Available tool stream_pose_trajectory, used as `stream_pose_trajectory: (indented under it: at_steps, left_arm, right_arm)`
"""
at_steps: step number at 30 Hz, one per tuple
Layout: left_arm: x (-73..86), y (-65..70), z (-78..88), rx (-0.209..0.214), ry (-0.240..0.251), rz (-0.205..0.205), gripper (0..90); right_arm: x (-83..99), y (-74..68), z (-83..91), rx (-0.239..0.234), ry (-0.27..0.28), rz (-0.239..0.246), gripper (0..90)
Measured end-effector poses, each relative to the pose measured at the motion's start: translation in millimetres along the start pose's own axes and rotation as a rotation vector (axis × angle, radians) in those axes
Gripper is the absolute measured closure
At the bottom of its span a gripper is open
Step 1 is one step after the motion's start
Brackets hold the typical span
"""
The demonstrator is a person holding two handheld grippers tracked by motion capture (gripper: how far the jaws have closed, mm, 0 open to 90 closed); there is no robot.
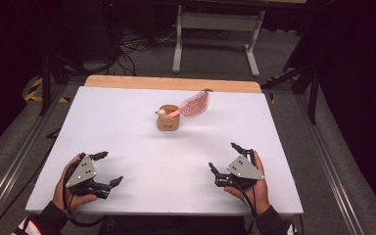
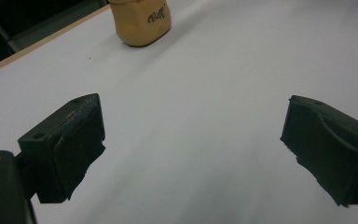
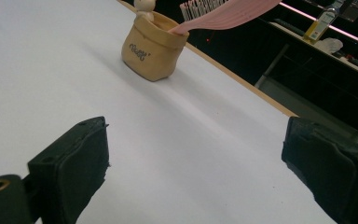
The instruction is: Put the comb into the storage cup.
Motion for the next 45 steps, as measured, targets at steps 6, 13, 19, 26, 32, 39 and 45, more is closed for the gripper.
stream_pose_trajectory:
  at_steps: [6, 13, 19, 26, 32, 39, 45]
  left_arm:
    - [0.2, 0.6, -0.5, 0.004, -0.001, 0.000, 7.0]
    - [0.0, 0.9, -0.9, 0.003, 0.000, 0.006, 6.6]
    - [-0.2, 0.2, -0.3, 0.001, 0.002, 0.004, 6.5]
    - [-1.4, -0.9, -2.0, 0.007, 0.005, 0.009, 6.5]
    - [-1.7, -3.5, 0.6, -0.001, 0.012, 0.020, 6.4]
    - [-2.1, -5.7, 0.7, -0.006, 0.013, 0.022, 6.4]
    - [-3.7, -2.4, -1.4, -0.001, 0.011, 0.012, 6.3]
  right_arm:
    - [9.7, 4.3, 1.9, 0.019, -0.009, -0.002, 7.6]
    - [20.0, 5.1, 4.0, 0.010, -0.032, 0.004, 7.1]
    - [30.0, 8.5, 8.9, 0.016, -0.035, -0.004, 7.1]
    - [47.4, 13.8, 12.8, 0.017, -0.046, -0.036, 6.9]
    - [58.7, 15.6, 15.5, -0.003, -0.066, -0.070, 7.0]
    - [57.0, 15.0, 15.6, -0.010, -0.056, -0.075, 7.0]
    - [53.0, 18.6, 22.1, 0.003, -0.018, -0.094, 7.0]
Point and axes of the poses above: each handheld gripper's, and its own axes: z roughly backward along the jaws, x roughly out of its underside, y roughly to its right, the point moved 9 cm from there along -z, roughly forward along the jaws, and after that the axes turned 12 degrees about -y, right-handed, at the moved point
